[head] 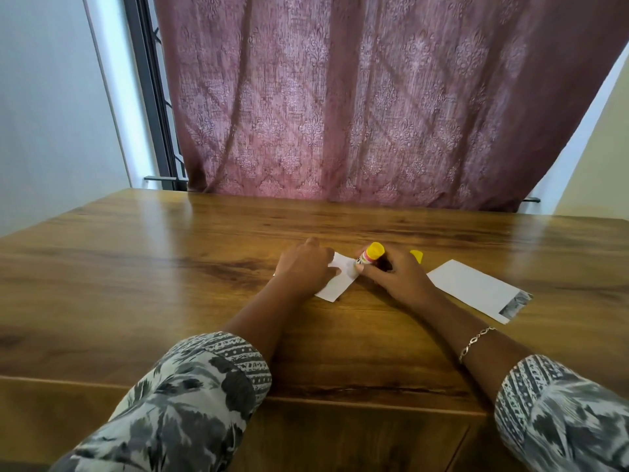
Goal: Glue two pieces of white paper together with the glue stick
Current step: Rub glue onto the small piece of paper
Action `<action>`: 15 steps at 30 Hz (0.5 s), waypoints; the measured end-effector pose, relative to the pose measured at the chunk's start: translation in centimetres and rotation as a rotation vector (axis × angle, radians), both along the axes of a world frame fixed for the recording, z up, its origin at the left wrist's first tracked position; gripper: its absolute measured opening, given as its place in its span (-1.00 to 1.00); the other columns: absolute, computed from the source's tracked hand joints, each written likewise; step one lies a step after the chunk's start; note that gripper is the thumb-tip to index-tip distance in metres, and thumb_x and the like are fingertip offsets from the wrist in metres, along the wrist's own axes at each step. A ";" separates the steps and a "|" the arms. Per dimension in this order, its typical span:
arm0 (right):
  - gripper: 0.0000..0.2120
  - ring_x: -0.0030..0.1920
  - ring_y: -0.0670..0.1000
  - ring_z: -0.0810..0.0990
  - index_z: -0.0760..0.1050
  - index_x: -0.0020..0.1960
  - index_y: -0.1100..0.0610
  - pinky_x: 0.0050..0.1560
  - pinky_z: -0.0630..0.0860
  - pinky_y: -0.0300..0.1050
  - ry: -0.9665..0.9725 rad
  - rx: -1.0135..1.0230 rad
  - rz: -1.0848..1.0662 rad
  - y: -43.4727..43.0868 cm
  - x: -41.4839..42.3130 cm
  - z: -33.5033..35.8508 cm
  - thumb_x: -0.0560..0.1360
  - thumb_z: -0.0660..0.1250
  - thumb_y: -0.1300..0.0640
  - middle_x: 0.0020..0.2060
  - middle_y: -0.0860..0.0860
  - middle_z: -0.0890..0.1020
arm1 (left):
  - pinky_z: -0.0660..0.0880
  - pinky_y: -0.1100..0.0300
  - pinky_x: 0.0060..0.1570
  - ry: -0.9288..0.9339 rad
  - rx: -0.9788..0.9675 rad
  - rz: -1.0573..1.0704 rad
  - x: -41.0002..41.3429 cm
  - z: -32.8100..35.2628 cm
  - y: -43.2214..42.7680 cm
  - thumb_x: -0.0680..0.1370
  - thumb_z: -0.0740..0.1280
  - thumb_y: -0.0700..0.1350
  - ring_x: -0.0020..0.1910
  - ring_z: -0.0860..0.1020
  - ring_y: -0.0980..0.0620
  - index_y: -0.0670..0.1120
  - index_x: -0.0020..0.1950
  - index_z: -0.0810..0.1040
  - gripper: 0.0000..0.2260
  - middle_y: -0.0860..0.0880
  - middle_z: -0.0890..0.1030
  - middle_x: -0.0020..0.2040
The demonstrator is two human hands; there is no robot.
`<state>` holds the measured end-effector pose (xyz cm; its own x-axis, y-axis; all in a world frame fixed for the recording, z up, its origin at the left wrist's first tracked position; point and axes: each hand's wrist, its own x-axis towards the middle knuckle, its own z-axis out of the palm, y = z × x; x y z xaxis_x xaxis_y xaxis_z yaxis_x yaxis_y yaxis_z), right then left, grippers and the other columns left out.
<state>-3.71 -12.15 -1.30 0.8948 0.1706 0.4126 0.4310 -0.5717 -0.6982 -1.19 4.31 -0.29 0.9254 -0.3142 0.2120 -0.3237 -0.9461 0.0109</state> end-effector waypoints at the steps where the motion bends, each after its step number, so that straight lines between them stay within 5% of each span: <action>1: -0.83 -0.02 0.00 0.53 0.52 0.04 0.04 -0.04 0.47 -0.15 -0.001 -0.003 0.017 0.0 -0.1 -0.1 0.45 0.34 0.10 -0.07 -0.03 0.58 | 0.46 0.03 0.11 0.002 -0.006 -0.001 0.0 0.0 0.0 0.56 0.17 0.08 0.20 0.47 -0.13 -0.04 0.31 0.43 -0.63 -0.15 0.41 0.29; 6: -0.85 -0.03 -0.02 0.55 0.54 0.01 0.00 0.00 0.50 -0.06 -0.004 -0.007 0.093 0.3 -0.6 -0.1 0.44 0.35 0.10 -0.07 -0.01 0.62 | 0.46 0.06 0.10 -0.012 -0.040 0.003 0.0 -0.1 0.2 0.56 0.19 0.06 0.20 0.47 -0.11 -0.02 0.29 0.46 -0.66 -0.13 0.42 0.30; 11: -0.86 -0.14 -0.23 0.53 0.54 -0.02 -0.04 -0.20 0.41 -0.44 -0.041 -0.063 0.176 0.8 -1.6 0.2 0.44 0.35 0.14 -0.16 -0.17 0.60 | 0.45 0.11 -0.03 -0.008 -0.067 0.012 -0.3 -0.1 0.4 0.56 0.19 0.08 0.15 0.49 -0.11 0.00 0.28 0.48 -0.66 -0.12 0.45 0.23; 15: -0.84 -0.12 -0.13 0.56 0.54 -0.01 -0.05 -0.20 0.42 -0.38 -0.050 -0.085 0.243 1.2 -2.1 0.5 0.44 0.36 0.14 -0.12 -0.17 0.61 | 0.45 0.09 -0.02 -0.018 -0.115 0.026 -0.6 0.2 0.4 0.54 0.23 0.06 0.15 0.50 -0.11 -0.04 0.23 0.52 -0.68 -0.12 0.46 0.24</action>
<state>-5.80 -10.96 -0.81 0.8020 0.4140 0.4306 0.5958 -0.5029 -0.6262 -1.79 4.74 -0.09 0.9287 -0.2627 0.2617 -0.3002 -0.9469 0.1148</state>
